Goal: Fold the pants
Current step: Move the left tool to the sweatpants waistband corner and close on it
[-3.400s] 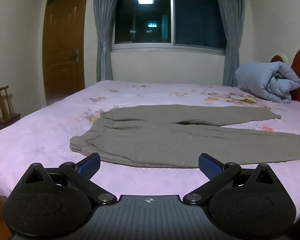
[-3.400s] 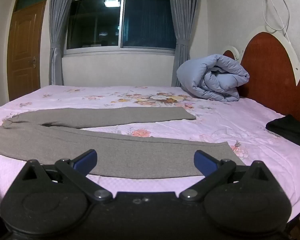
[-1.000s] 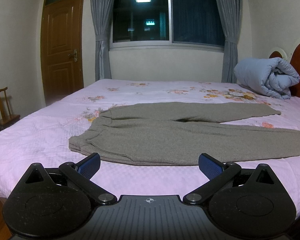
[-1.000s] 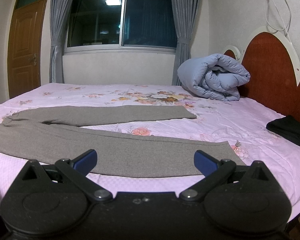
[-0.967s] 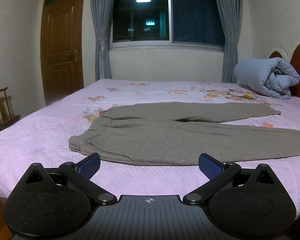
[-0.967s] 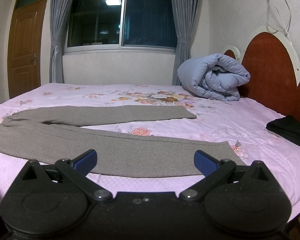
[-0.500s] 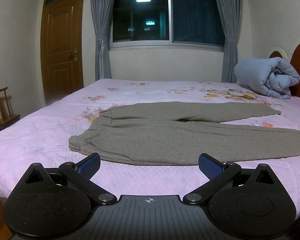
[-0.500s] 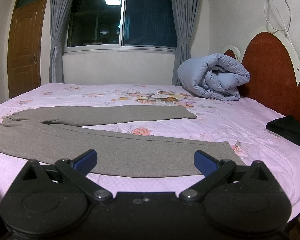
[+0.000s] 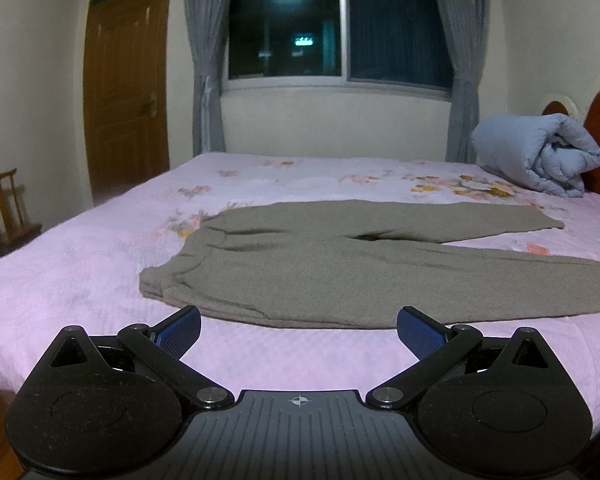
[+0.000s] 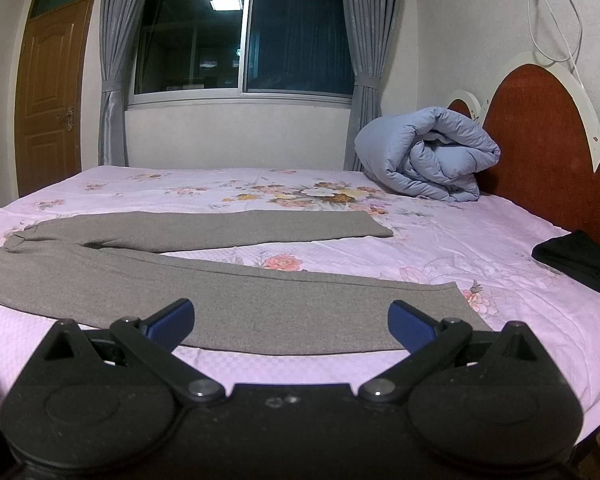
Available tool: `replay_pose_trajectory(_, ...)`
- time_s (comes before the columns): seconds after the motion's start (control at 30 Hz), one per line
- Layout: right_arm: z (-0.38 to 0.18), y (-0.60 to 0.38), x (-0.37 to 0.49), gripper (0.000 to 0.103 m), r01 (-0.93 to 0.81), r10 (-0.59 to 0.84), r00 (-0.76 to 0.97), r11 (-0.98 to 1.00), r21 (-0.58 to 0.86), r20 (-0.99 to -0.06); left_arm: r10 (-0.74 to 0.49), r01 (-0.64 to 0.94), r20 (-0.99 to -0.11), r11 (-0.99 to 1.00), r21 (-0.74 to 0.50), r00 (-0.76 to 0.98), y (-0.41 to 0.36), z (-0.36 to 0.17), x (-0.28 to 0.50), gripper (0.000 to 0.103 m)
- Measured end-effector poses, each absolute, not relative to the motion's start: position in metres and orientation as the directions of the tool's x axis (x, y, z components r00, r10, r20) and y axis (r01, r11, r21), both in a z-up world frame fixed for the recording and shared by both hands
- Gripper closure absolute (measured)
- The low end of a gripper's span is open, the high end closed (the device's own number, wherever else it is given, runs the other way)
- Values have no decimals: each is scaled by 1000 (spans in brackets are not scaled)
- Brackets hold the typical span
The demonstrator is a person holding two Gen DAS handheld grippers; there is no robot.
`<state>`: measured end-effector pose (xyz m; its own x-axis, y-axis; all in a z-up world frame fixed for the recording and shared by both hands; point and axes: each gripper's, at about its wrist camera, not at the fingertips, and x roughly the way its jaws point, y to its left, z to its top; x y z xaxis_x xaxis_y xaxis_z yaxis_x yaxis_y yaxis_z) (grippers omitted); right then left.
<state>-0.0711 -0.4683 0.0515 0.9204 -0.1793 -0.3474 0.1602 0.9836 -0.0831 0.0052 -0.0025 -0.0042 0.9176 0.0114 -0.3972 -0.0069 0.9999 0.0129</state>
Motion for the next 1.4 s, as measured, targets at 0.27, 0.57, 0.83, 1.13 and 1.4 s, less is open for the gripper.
replay_pose_trajectory(0.27, 64, -468, -59, 6, 139, -157, 945, 987, -83, -288, 48, -64, -421, 998, -22, 906, 21, 2, 27, 0)
replay_pose_trajectory(0.57, 84, -462, -8, 6, 105, -122, 953, 991, -77, -279, 150, -141, -452, 989, 54, 879, 74, 22, 120, 0)
replay_pose_trajectory(0.83, 78, -445, 64, 6, 112, -124, 930, 992, -56, -347, 185, -196, -522, 980, 34, 832, 114, 24, 222, 0)
replay_pose_trajectory(1.13, 65, -414, 180, 6, 78, -103, 906, 994, -77, -411, 160, -171, -609, 984, 42, 777, 138, -13, 343, 0)
replay_pose_trajectory(1.4, 39, -396, 271, 6, 52, -81, 884, 996, -75, -461, 132, -166, -667, 986, 12, 733, 149, -57, 421, 0)
